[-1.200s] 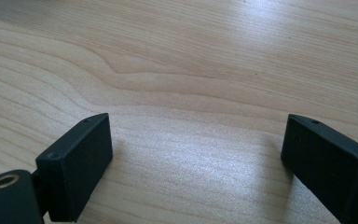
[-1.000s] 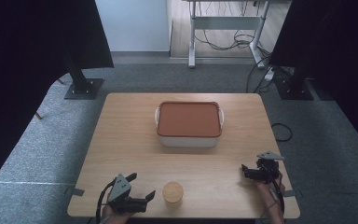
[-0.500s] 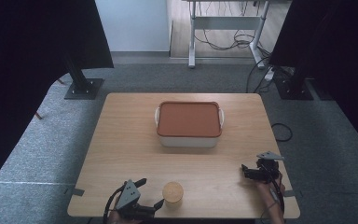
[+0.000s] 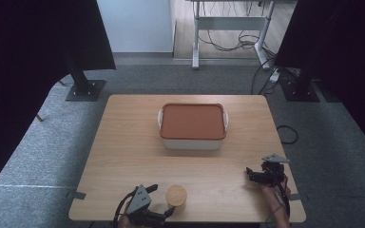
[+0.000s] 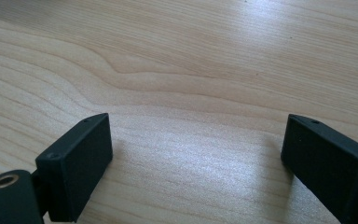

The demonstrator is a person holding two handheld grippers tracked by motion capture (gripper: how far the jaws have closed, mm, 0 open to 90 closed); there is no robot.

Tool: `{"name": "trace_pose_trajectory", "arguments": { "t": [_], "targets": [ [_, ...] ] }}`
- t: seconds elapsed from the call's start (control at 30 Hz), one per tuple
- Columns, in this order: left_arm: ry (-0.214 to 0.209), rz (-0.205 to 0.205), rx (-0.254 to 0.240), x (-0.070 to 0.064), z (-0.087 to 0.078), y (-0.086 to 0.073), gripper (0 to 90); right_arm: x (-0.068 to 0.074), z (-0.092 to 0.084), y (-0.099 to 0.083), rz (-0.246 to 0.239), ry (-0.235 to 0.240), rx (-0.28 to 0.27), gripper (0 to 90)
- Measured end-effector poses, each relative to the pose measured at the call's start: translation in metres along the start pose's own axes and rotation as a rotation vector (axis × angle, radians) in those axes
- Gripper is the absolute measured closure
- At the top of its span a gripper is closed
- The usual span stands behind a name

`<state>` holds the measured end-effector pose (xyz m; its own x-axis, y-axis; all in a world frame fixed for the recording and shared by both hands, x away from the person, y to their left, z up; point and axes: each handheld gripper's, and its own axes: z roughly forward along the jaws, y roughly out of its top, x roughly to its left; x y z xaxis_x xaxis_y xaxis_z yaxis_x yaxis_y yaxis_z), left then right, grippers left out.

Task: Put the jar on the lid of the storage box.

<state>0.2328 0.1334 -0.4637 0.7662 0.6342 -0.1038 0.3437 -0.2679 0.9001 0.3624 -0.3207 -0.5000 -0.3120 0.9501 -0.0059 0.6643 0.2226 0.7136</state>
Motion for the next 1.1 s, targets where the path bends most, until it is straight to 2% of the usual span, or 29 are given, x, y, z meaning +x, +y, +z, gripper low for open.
{"name": "trace_pose_trajectory", "arguments": {
  "t": [0.6,0.9,0.97,1.03,1.1],
  "targets": [
    [-0.046,0.006,0.006,-0.005,0.026,-0.001,3.8,0.000,0.000,0.000,-0.001,0.001,0.000,8.1],
    [-0.045,0.002,0.021,-0.006,0.040,-0.002,5.1,0.000,0.000,0.000,-0.003,0.003,0.000,8.2],
    [-0.048,0.002,0.026,-0.005,0.042,-0.003,7.3,0.000,0.000,0.000,-0.003,0.004,0.000,8.1],
    [-0.053,0.012,0.032,-0.005,0.043,-0.005,14.3,0.000,0.000,0.000,-0.003,0.004,0.000,8.2],
    [-0.039,0.028,0.036,-0.006,0.043,-0.005,22.1,0.000,0.000,0.000,-0.003,0.004,0.000,8.1]
  ]
}}
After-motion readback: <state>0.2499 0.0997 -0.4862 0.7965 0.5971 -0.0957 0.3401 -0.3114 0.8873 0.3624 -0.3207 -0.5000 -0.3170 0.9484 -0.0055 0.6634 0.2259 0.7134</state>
